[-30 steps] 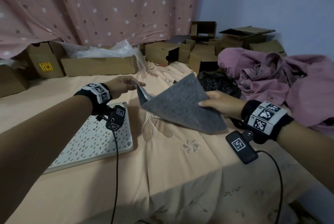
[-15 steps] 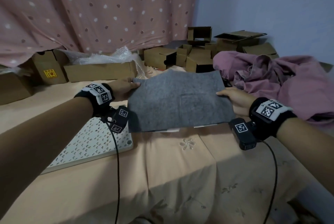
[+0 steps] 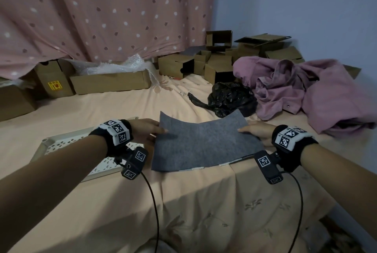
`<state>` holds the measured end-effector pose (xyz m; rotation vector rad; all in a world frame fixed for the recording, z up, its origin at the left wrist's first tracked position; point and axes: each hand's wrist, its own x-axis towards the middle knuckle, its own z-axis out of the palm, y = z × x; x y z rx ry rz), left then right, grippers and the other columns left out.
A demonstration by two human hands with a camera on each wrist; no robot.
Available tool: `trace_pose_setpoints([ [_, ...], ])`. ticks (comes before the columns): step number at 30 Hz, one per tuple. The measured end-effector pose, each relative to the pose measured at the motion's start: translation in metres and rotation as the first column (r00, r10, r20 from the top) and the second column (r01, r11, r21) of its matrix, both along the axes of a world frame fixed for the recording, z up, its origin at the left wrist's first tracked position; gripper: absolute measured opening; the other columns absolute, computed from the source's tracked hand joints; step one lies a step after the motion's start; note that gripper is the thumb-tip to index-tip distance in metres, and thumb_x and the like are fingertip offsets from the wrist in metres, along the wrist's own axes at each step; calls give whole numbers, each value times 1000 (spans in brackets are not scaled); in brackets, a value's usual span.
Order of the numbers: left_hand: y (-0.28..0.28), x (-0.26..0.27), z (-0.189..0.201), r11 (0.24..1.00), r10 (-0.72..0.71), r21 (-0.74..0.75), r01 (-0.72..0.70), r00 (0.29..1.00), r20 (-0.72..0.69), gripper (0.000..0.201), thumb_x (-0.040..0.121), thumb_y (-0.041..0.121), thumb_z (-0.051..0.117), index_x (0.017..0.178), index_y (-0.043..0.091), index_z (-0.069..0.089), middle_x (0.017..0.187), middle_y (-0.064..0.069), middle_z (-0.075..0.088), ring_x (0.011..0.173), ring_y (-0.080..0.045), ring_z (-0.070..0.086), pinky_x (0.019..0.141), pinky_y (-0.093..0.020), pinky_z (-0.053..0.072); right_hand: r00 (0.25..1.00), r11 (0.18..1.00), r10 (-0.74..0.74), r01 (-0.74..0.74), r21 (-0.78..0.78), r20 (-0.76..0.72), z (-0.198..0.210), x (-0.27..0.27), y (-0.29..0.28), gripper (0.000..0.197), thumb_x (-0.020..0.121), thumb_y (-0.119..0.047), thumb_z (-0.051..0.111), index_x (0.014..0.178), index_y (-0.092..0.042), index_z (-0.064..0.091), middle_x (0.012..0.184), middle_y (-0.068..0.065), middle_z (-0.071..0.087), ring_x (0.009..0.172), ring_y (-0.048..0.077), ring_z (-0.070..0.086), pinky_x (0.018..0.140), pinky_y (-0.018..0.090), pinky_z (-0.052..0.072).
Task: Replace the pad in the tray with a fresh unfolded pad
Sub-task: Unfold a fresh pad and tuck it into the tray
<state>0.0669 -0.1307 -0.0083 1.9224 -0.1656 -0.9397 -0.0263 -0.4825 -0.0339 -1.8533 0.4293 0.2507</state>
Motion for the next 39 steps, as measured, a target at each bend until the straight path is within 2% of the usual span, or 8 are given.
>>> trace_pose_setpoints([
  [3, -6, -11, -5, 999, 32, -8, -32, 999, 10, 28, 98, 12, 48, 125, 6, 52, 123, -13, 59, 119, -35, 55, 103, -48, 45, 1000, 994, 3, -2, -111, 7, -4, 6, 2, 29, 95, -12, 52, 119, 2, 60, 124, 20, 63, 115, 37, 60, 105, 47, 44],
  [10, -10, -20, -8, 982, 178, -116, -152, 949, 261, 33, 93, -12, 33, 117, 2, 52, 121, -19, 58, 105, -31, 59, 91, -41, 51, 995, 979, -25, 43, -198, 93, 3, 7, 9, 27, 96, -8, 47, 119, 1, 59, 125, 20, 61, 117, 38, 57, 106, 50, 42],
  [14, 7, -22, 8, 946, 258, -264, -188, 930, 261, 33, 97, -8, 32, 119, 8, 51, 115, -11, 58, 100, -24, 60, 92, -39, 50, 977, 987, -59, 88, -134, 204, 16, 11, 15, 22, 96, -7, 50, 115, -4, 61, 125, 19, 61, 110, 30, 58, 106, 45, 43],
  [19, 50, -29, 32, 904, 325, -369, -215, 906, 269, 33, 99, -5, 32, 123, 11, 49, 107, -7, 61, 92, -20, 61, 72, -28, 59, 961, 997, -76, 70, 35, 264, 35, 23, 52, 16, 97, -3, 48, 100, -10, 62, 124, 21, 60, 105, 31, 57, 106, 49, 42],
  [26, 141, -39, 54, 855, 457, -398, -333, 846, 274, 34, 99, -3, 36, 126, 12, 51, 111, -8, 62, 95, -21, 62, 71, -29, 60, 955, 999, 41, -46, 8, 295, 59, 55, 136, 20, 97, -5, 49, 112, -2, 61, 122, 19, 62, 105, 34, 61, 100, 47, 46],
  [31, 206, -40, 52, 808, 575, -361, -465, 757, 311, 29, 97, -2, 42, 118, 10, 57, 122, -18, 58, 94, -24, 62, 82, -39, 54, 952, 989, 141, -125, -76, 271, 53, 83, 202, 15, 89, -13, 54, 99, -8, 64, 118, 20, 64, 109, 37, 61, 101, 53, 46],
  [35, 243, -44, 46, 774, 631, -306, -554, 712, 309, 35, 96, -3, 43, 130, 3, 52, 123, -19, 57, 107, -31, 57, 96, -45, 46, 946, 974, 209, -179, -139, 247, 37, 106, 244, 37, 82, -19, 56, 112, 0, 62, 116, 24, 63, 108, 38, 61, 100, 53, 47],
  [39, 270, -48, 38, 766, 643, -243, -595, 711, 286, 30, 97, -2, 41, 123, 8, 53, 120, -18, 57, 106, -32, 57, 98, -46, 45, 946, 965, 248, -223, -138, 208, 30, 106, 280, 37, 84, -13, 56, 117, 3, 59, 118, 26, 62, 111, 40, 59, 100, 52, 47],
])
